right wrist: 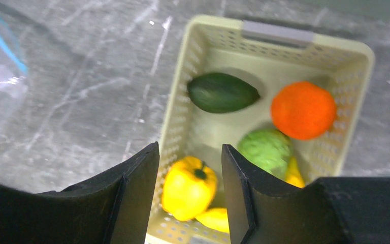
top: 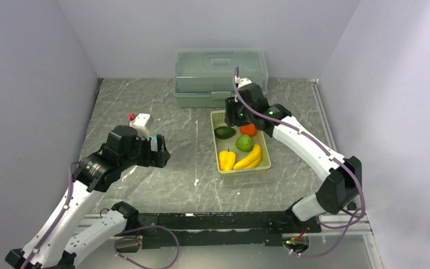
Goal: Place the food in the zip-top bag and seal the zipper
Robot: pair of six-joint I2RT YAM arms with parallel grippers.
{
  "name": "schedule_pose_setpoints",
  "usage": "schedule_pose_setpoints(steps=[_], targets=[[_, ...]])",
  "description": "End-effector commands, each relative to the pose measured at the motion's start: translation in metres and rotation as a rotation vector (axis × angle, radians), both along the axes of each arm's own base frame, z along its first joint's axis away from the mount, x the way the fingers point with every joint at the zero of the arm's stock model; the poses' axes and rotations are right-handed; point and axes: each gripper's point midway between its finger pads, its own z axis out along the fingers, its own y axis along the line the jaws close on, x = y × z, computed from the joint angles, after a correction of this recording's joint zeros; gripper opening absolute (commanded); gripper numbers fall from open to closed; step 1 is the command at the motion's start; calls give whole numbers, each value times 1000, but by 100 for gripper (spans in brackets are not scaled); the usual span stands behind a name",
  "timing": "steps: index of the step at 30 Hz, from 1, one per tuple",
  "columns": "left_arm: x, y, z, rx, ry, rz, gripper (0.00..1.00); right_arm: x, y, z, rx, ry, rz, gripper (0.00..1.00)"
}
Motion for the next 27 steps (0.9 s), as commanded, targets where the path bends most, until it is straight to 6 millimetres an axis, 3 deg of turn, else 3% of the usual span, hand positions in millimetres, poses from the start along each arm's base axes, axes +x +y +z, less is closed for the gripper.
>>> schedule_pose_setpoints(steps=[1,6,18,27], targets=[[0,-4,11,-59,-64,-5,100,13,46,31,137,-46,58,53],[-3,-6,16,-80,-98,-26,100,16,91,43,239,-35,146,55],[-6,-4,17,-94,-115,-22,100,22,191,45,375,45,309,60],[-12,0,26,-120,-157,-16,100,20,267,22,479,144,396,61]])
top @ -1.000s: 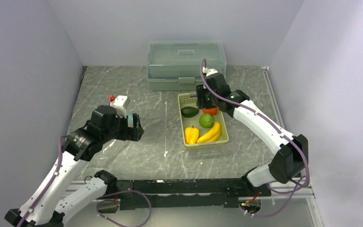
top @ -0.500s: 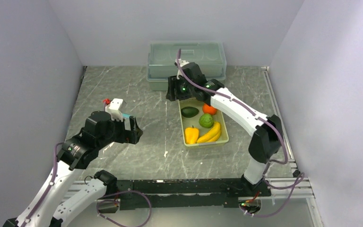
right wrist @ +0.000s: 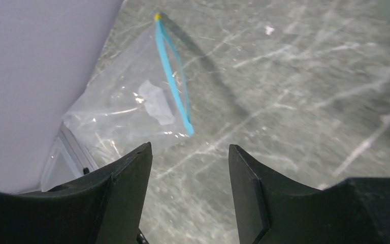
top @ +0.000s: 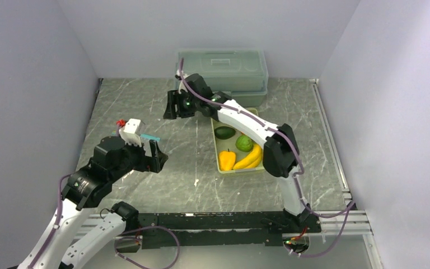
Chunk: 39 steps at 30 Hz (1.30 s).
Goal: Place the food in the zip-top bag and seal the zipper
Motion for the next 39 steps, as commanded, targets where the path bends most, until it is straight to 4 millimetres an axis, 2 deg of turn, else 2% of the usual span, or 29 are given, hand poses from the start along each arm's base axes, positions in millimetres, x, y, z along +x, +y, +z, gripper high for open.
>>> schedule_pose_setpoints(steps=[1,7,14,27,39], targets=[[0,-2,10,-39,-41,3,100,-6,43,21,137,24,66,61],[-1,-1,11,-42,-45,4,100,-11,78,11,218,54,125,64],[-3,0,13,-49,-53,4,100,-9,105,-18,245,106,129,64],[0,4,11,-34,-54,33,100,-3,135,-46,305,162,119,66],[2,3,9,-29,-42,28,99,-18,149,-55,316,183,155,67]])
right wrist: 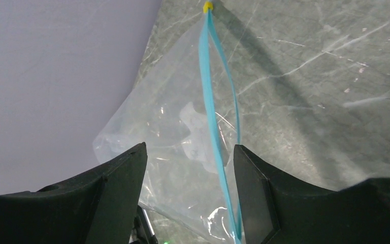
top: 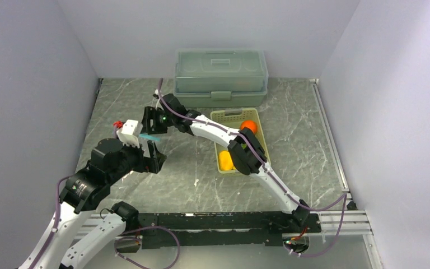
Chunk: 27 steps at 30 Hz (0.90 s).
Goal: Place the food in the zip-top bag and seal the zipper
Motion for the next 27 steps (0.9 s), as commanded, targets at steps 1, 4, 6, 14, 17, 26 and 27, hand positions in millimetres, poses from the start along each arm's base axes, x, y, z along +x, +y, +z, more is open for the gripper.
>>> schedule_pose_setpoints(steps=[1,4,6,14,17,26,27], targets=[[4,-2,4,-20,-10,12,99,-5,15,38,94,-56,31,67],[4,-2,4,-21,-9,12,99,-10,16,36,91,-49,45,67],[4,-2,3,-19,-7,12,99,-13,17,35,88,-48,54,67],[4,-2,3,-18,-7,16,99,-25,15,29,73,-21,79,65],[5,-2,3,-18,-4,17,99,-31,13,24,66,2,96,60],[6,-1,1,-13,2,22,99,-50,9,11,48,46,157,48],[6,-1,1,-12,3,23,99,-52,9,10,47,49,162,46]])
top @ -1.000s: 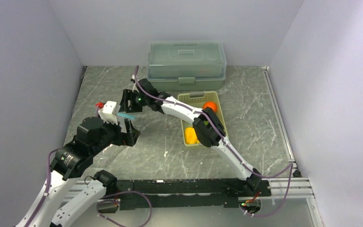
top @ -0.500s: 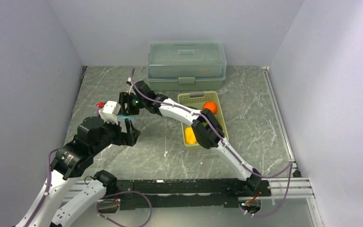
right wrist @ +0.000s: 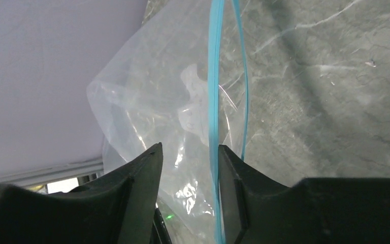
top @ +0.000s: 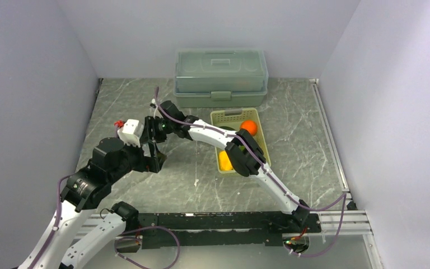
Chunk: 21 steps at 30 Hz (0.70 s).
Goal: Place the food in the zip-top bag and seal the zipper
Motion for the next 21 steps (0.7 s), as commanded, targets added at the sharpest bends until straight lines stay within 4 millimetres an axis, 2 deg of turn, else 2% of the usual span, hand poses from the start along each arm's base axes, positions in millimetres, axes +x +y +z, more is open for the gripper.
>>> schedule_pose_setpoints(steps=[1,9,14,16,21], targets=[[5,-1,3,-19,-6,19,99,-15,3,31,64,-24,52,44],[6,-1,1,-15,3,23,99,-25,5,31,92,0,91,31],[6,-1,1,-14,4,25,99,-27,3,36,98,-13,103,11],[7,-1,0,-12,6,26,99,-28,1,39,98,-25,103,0],[7,0,2,-14,2,34,99,-30,-6,51,105,-62,98,0]])
